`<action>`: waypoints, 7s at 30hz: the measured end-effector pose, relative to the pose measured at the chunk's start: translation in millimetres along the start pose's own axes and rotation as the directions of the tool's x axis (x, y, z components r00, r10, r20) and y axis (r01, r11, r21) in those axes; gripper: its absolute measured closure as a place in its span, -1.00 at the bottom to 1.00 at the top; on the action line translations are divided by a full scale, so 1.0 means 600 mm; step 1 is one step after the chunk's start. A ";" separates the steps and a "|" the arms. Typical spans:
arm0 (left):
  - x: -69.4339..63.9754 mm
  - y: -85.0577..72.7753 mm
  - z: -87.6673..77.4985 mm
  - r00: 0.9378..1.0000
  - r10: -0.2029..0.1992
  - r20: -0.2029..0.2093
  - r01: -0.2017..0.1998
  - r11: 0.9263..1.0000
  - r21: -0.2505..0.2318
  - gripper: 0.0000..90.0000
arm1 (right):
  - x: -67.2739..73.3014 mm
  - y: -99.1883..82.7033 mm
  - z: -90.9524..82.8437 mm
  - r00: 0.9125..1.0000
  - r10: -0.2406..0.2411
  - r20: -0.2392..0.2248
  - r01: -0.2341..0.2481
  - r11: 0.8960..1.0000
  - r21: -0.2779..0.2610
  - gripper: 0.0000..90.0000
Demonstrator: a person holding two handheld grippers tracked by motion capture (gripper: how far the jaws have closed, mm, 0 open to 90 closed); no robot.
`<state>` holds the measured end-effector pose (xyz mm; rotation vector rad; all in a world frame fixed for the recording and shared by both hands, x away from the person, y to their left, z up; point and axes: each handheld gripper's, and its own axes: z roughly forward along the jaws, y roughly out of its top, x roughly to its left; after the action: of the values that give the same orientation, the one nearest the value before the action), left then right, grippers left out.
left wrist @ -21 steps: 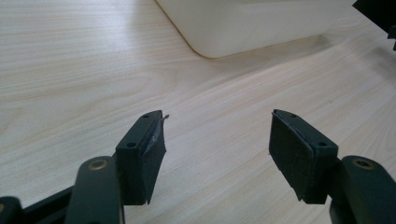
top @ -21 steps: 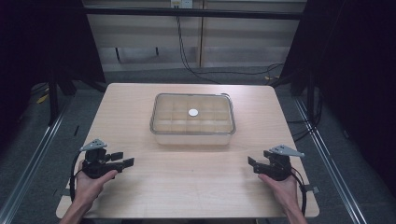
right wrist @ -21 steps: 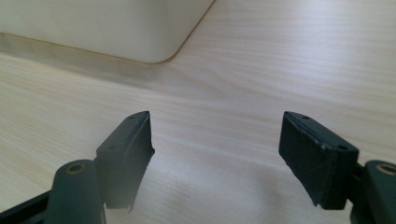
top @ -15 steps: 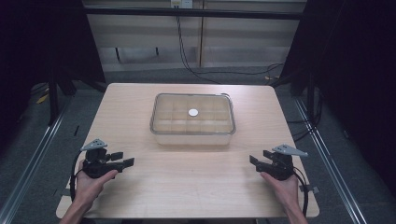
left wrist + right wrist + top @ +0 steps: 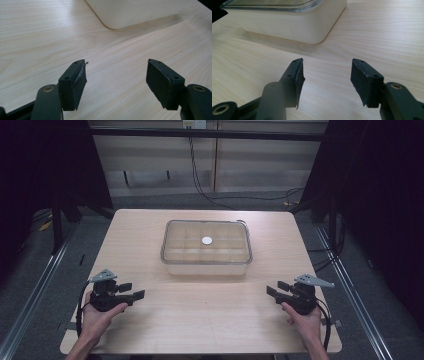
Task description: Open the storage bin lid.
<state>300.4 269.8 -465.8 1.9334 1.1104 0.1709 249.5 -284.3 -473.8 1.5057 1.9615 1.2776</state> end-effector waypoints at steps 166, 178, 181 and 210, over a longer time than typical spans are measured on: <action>0.041 0.242 0.187 0.995 -0.008 0.102 0.007 1.000 0.010 0.03 | -0.055 0.272 0.254 0.983 0.088 -0.162 -0.068 0.990 0.121 0.05; 0.037 0.247 0.178 0.994 0.000 0.113 0.001 1.000 -0.011 0.08 | -0.049 0.283 0.238 0.979 0.088 -0.184 -0.069 0.992 0.106 0.14; 0.035 0.249 0.175 0.994 0.009 0.105 -0.008 1.000 -0.015 0.10 | -0.049 0.285 0.234 0.978 0.095 -0.186 -0.077 0.992 0.100 0.17; 0.020 0.256 0.149 0.992 0.027 0.126 -0.019 0.998 -0.063 0.20 | -0.034 0.297 0.186 0.962 0.141 -0.236 -0.136 0.990 0.037 0.44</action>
<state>449.4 189.8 -409.8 1.8755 0.9889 0.0924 441.0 -249.6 -392.1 1.5880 2.0487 1.5666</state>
